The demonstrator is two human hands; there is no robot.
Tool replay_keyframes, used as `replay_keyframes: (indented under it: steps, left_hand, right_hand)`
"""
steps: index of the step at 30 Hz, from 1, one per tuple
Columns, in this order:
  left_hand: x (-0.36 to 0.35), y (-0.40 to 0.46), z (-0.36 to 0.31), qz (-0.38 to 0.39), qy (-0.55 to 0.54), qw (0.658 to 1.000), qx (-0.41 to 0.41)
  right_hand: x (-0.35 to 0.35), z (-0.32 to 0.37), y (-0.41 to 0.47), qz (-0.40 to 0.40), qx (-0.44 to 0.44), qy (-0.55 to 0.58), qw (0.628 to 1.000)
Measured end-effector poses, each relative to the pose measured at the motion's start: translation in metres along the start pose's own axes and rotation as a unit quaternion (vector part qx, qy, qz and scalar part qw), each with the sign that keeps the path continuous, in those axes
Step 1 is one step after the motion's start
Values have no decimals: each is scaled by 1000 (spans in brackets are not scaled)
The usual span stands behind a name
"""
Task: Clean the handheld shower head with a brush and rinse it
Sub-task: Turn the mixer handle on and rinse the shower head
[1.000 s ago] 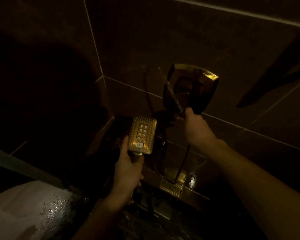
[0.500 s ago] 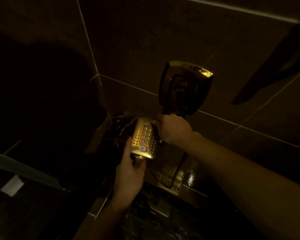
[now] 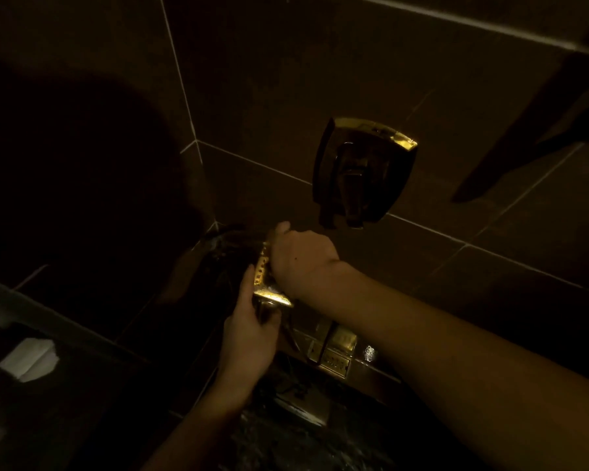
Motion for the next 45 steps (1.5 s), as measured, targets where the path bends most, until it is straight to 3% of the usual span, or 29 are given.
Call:
replay_keyframes:
  steps: [9,15,28,38,45]
  left_hand:
    - [-3,12,3,-13,-20,1000,9]
    - [-3,20,6,-23,-15,1000,-13]
    - [-9,27,12,-32,-68,997,5]
    - [-7,18,22,-7,-61,998,-19]
    - [-5,11,37,29,-42,998,-27]
  right_hand:
    - [-2,4,-22,-44,114,102,987]
    - [-14,-4,-33,-49,130,123,983]
    - [-29,-46,-33,-37,78,98,991]
    - [-38,-71,-6,-69,-6,118,991]
    - [-39,-68,5,-73,-14,118,990]
Point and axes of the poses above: each hand's wrist, its own y-axis towards the middle knuckle, its own x-axis out of the back of the hand, z = x × y, the point moved 1 cm from there along y, towards the middle knuckle, and after that the axes turned 14 degrees about -y, right-handed, at the moved point
